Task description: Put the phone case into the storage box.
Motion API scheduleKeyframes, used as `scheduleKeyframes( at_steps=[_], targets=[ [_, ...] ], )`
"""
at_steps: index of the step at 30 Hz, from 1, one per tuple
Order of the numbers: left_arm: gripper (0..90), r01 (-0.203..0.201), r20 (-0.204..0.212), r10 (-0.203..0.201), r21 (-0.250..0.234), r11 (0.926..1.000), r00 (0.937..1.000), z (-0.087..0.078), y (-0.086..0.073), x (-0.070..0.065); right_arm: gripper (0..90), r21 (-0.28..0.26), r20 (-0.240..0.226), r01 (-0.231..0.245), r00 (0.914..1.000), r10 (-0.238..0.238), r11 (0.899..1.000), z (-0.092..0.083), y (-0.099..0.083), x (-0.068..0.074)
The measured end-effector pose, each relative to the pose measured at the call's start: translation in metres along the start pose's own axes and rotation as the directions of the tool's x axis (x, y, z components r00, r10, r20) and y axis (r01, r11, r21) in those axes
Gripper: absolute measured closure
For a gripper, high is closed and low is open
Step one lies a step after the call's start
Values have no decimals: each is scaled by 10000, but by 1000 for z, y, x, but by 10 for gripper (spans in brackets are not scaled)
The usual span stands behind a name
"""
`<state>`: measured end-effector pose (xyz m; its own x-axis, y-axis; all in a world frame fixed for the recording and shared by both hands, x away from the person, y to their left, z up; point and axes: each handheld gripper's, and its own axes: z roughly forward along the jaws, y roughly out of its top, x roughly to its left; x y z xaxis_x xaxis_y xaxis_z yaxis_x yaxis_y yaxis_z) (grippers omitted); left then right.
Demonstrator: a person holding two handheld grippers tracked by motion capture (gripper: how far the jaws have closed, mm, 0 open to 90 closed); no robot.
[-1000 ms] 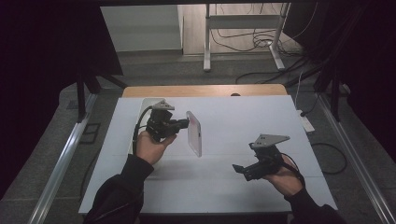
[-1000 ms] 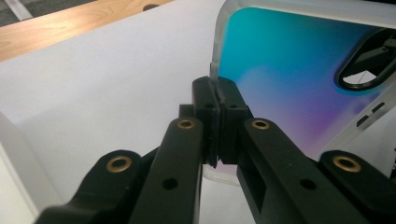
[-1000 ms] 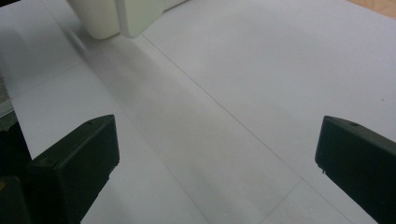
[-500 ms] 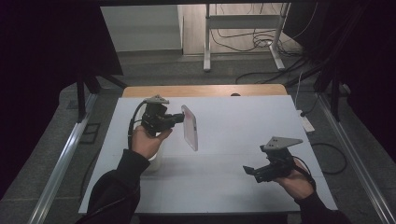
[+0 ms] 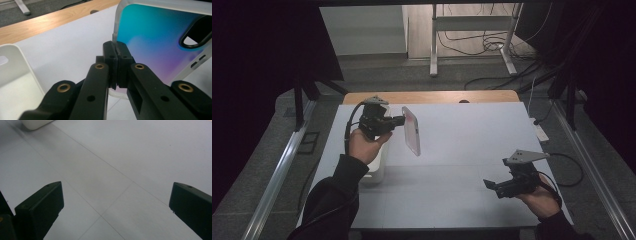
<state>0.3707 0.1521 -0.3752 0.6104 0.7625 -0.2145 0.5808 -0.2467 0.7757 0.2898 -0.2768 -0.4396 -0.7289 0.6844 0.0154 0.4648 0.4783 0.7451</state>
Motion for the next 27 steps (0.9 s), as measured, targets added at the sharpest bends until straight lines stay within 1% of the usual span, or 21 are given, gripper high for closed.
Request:
scheduleKeyframes(
  at_steps=[3,6,12,15,18,22,27],
  targets=[
    [881,13,-105,-13,6,10000,9999,-2,2,3,0,-55,127,-179,9998,180,9998,-4,-4,-4],
    [881,51,-183,-51,2,10000,9998,-3,4,5,0,-58,251,-231,9994,232,9997,-7,-7,-6],
    [881,217,-290,-219,-52,9998,9993,-8,8,12,0,-44,684,-434,9967,436,9990,-16,-17,-13],
    [881,275,-364,-278,-91,9996,9990,-10,9,15,0,5,972,-525,9939,522,9986,-20,-22,-16],
    [881,321,-482,-325,-106,9994,9983,-12,11,18,0,-41,1062,-769,9914,769,9970,-25,-27,-19],
    [881,366,-618,-373,-131,9992,9974,-16,12,22,0,-54,1165,-970,9884,970,9953,-29,-31,-21],
    [881,446,-833,-460,-193,9988,9955,-22,15,29,0,-204,1412,-1464,9789,1478,9890,-38,-38,-25]
  ],
)
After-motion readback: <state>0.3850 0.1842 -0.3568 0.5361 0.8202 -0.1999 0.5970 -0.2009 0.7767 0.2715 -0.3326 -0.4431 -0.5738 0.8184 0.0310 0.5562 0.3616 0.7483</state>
